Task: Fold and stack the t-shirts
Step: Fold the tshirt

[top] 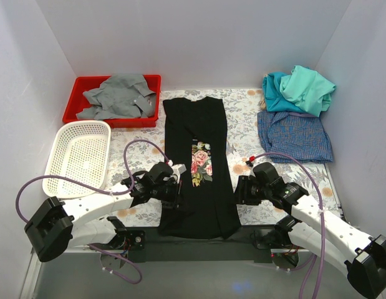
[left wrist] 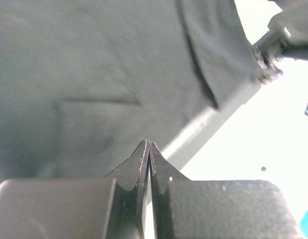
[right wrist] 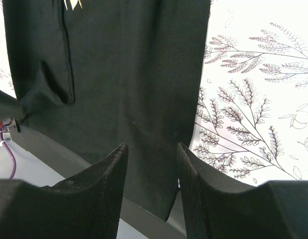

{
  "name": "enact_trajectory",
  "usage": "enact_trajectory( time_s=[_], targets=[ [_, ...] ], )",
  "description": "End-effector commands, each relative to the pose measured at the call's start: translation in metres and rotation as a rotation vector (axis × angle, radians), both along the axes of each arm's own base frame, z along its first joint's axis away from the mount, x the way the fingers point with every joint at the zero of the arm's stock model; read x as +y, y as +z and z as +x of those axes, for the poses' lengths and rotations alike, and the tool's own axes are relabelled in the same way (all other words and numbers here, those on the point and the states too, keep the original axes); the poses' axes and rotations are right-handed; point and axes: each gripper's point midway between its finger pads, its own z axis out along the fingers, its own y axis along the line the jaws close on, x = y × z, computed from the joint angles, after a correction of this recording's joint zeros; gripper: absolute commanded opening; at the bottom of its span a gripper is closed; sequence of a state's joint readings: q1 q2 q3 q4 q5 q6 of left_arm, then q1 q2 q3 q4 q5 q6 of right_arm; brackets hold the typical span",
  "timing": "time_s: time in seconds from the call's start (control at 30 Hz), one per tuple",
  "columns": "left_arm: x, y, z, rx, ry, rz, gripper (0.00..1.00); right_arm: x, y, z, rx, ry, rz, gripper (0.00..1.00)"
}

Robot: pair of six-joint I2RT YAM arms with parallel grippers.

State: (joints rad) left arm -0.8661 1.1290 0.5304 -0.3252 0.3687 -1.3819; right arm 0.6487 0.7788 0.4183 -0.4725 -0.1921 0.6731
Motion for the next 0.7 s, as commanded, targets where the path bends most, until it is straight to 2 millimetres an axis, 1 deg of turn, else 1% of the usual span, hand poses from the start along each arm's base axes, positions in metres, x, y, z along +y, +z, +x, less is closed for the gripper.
enact_trajectory(
  time_s=[0.0,0.03,0.07,0.1,0.13,0.17,0.2,0.23,0.27,0.33,0.43,0.47,0.5,0.6,0.67],
  targets=[
    [-0.007,0.026,-0.03,0.068,-0.145,-0.092,0.0,0.005,0.002,0.0,-0.015,0.022,0.024,0.51],
    [-0.004,0.023,-0.027,0.061,-0.124,-0.063,0.0,0.005,0.003,0.0,-0.016,0.02,0.027,0.51],
    [-0.001,0.02,-0.024,0.056,-0.091,-0.032,0.07,0.006,0.004,0.0,-0.016,0.025,0.032,0.51],
    [0.002,0.021,-0.018,0.031,-0.06,-0.011,0.12,0.007,0.004,0.0,-0.016,0.026,0.034,0.51],
    [0.007,0.017,-0.001,-0.028,0.016,0.035,0.17,0.007,0.003,0.0,-0.014,0.027,0.034,0.51],
    [0.012,0.016,0.009,-0.054,0.083,0.066,0.26,0.006,0.003,0.0,-0.016,0.026,0.035,0.51],
    [0.017,0.014,0.015,-0.075,0.115,0.092,0.46,0.007,0.003,0.0,-0.016,0.027,0.035,0.51],
    [0.019,0.014,0.021,-0.097,0.143,0.108,0.47,0.006,0.003,-0.001,-0.014,0.027,0.034,0.51],
    [0.023,0.014,0.033,-0.137,0.197,0.137,0.57,0.006,0.002,-0.001,-0.015,0.026,0.033,0.51],
    [0.026,0.011,0.041,-0.152,0.237,0.167,0.59,0.006,0.002,-0.001,-0.015,0.026,0.036,0.51],
    [0.025,0.003,0.046,-0.148,0.258,0.188,0.59,0.007,0.002,0.0,-0.016,0.029,0.035,0.51],
    [0.027,-0.007,0.045,-0.127,0.257,0.216,0.59,0.006,0.001,0.0,-0.015,0.03,0.03,0.51],
    [0.03,-0.012,0.048,-0.134,0.275,0.242,0.59,0.007,0.001,0.0,-0.013,0.032,0.029,0.51],
    [0.033,-0.031,0.043,-0.098,0.264,0.285,0.57,0.006,-0.002,0.0,-0.008,0.034,0.02,0.51],
    [0.035,-0.039,0.039,-0.08,0.256,0.303,0.57,0.006,-0.004,-0.001,-0.001,0.034,0.018,0.51]
  ],
)
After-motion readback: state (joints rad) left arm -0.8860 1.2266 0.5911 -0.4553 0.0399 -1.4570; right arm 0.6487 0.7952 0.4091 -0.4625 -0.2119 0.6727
